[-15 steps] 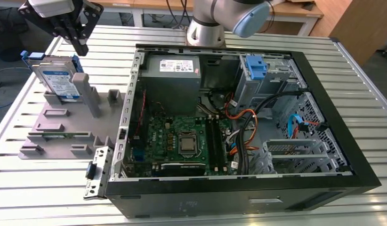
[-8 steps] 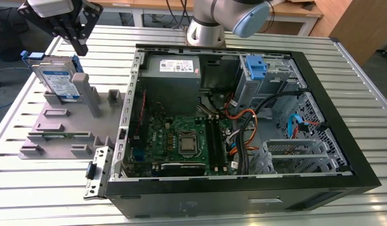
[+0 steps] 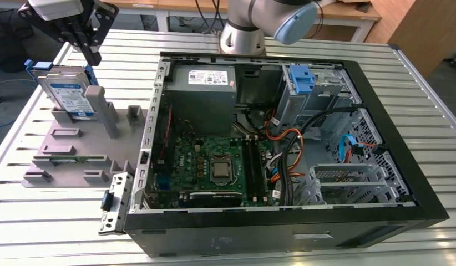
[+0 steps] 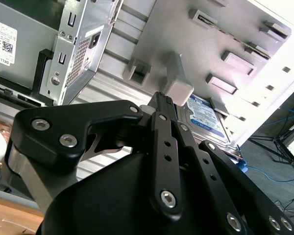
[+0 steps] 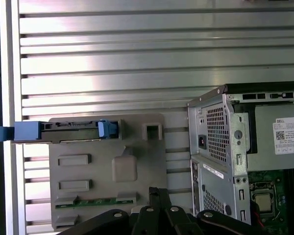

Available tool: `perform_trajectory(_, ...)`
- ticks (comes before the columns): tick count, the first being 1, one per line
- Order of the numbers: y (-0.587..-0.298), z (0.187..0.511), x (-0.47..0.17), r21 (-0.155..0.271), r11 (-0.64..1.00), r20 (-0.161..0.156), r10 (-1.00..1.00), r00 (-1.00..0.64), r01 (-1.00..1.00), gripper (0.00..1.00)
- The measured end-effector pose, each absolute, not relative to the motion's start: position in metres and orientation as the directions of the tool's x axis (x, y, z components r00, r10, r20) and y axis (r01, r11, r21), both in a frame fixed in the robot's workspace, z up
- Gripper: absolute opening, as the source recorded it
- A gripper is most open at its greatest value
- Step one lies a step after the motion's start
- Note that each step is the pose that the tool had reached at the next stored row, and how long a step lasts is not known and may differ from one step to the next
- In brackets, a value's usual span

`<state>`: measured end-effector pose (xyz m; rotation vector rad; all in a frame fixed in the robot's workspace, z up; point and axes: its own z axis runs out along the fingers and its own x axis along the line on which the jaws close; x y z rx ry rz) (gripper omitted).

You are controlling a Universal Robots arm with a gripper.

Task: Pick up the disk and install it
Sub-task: 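Reach for the disk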

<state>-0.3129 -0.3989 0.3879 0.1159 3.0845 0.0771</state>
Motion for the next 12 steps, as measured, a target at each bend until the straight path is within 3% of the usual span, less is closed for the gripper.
perform_trajectory(12, -0.3989, 0.3879, -0.3141, 0.052, 0.996, -0.052, 0.076, -0.996, 0.074, 0.11)
